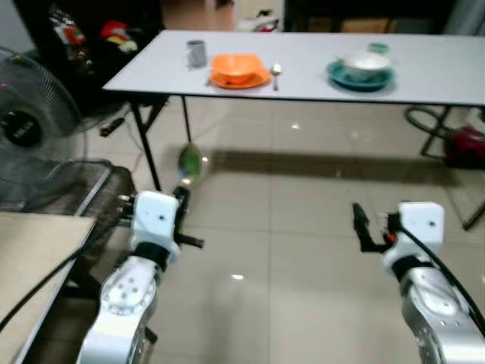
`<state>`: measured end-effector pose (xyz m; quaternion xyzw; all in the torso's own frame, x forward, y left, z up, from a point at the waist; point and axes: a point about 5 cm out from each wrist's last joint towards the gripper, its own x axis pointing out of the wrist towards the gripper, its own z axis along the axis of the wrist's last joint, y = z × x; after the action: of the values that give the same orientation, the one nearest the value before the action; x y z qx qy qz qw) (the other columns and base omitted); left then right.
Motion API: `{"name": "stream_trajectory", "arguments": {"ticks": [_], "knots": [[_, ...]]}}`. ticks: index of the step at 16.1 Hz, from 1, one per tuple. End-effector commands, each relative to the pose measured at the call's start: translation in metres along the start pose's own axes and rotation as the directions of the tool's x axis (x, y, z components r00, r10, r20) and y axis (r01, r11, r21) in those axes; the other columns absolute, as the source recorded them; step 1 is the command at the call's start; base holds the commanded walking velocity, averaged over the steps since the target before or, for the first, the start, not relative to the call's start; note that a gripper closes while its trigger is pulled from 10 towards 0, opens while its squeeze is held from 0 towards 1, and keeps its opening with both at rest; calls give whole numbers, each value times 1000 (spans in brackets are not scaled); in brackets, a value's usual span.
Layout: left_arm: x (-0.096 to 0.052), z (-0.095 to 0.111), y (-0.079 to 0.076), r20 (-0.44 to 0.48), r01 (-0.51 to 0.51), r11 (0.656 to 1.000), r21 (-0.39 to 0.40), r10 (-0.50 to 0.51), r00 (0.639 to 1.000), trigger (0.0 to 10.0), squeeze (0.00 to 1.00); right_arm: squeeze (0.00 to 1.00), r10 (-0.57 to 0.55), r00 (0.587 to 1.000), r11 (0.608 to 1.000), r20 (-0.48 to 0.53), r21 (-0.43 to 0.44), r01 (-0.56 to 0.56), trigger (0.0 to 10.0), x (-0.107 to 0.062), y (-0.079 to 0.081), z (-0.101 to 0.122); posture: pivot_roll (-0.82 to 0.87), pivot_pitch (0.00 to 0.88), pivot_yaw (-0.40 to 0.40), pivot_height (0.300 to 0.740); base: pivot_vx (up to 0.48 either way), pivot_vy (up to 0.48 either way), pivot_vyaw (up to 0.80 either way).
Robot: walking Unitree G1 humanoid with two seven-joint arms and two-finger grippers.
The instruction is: Setting the table
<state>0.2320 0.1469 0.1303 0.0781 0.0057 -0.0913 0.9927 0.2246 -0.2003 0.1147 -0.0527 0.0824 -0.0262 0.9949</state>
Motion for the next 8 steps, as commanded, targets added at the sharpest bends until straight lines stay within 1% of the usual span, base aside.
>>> {"name": "stream_trajectory", "arguments": {"ticks": [1, 2, 4, 7, 8], "knots": [[-2, 5, 6, 26, -15, 1000, 15, 14, 1000, 10000, 0, 0, 42, 999, 999, 32, 20, -42, 10000, 0, 10, 6, 9, 0, 35, 740, 356, 0, -800], [-1, 6, 6, 31, -9, 1000, 15, 8, 999, 10000, 0, 0, 42, 999, 999, 33, 21, -43, 10000, 0, 10, 7, 8, 0, 36, 740, 356, 0, -800], [2, 7, 0, 39, 10, 1000, 15, -11, 999, 10000, 0, 0, 43, 998, 999, 38, 20, -44, 10000, -2, 9, 7, 3, 0, 39, 740, 379, 0, 0], [5, 5, -2, 33, 8, 1000, 9, -9, 999, 10000, 0, 0, 59, 996, 998, 67, 12, -60, 10000, -1, 11, 15, -14, 0, 50, 740, 382, 0, 0], [6, 6, -4, 39, 20, 1000, 6, -20, 999, 10000, 0, 0, 61, 995, 998, 74, 16, -62, 10000, -1, 10, 17, -11, 0, 39, 740, 382, 0, 0]]}}
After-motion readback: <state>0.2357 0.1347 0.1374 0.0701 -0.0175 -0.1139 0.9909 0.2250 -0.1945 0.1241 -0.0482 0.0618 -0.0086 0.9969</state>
